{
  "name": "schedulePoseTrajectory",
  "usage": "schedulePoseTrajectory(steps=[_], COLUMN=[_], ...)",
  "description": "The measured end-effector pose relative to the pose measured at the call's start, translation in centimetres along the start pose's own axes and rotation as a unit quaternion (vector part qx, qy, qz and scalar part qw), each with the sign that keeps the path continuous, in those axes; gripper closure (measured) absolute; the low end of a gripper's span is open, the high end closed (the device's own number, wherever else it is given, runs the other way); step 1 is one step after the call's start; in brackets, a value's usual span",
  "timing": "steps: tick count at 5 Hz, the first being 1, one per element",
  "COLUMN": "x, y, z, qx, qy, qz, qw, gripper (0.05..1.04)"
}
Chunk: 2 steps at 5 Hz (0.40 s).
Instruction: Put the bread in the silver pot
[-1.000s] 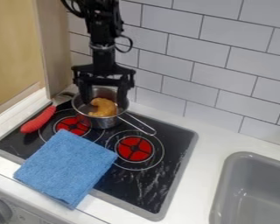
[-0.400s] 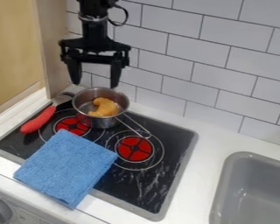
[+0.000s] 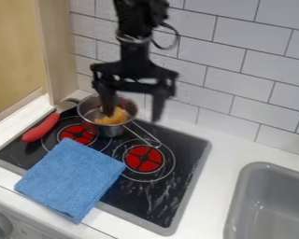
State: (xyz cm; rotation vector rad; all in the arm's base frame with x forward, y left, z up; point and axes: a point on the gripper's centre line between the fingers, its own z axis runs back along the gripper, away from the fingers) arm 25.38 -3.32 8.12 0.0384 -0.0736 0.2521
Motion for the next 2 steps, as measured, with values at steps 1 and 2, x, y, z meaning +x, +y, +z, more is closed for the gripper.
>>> schedulePoseTrajectory(steps=[1, 2], x=[-2.0, -4.0], y=[-3.0, -4.9], z=[0.7, 2.3], qx=[-0.002, -0.007], qy=[-0.014, -0.019], qz=[-0.031, -0.053], qw=[0.9994, 0.9984], gripper=[0.083, 0.083])
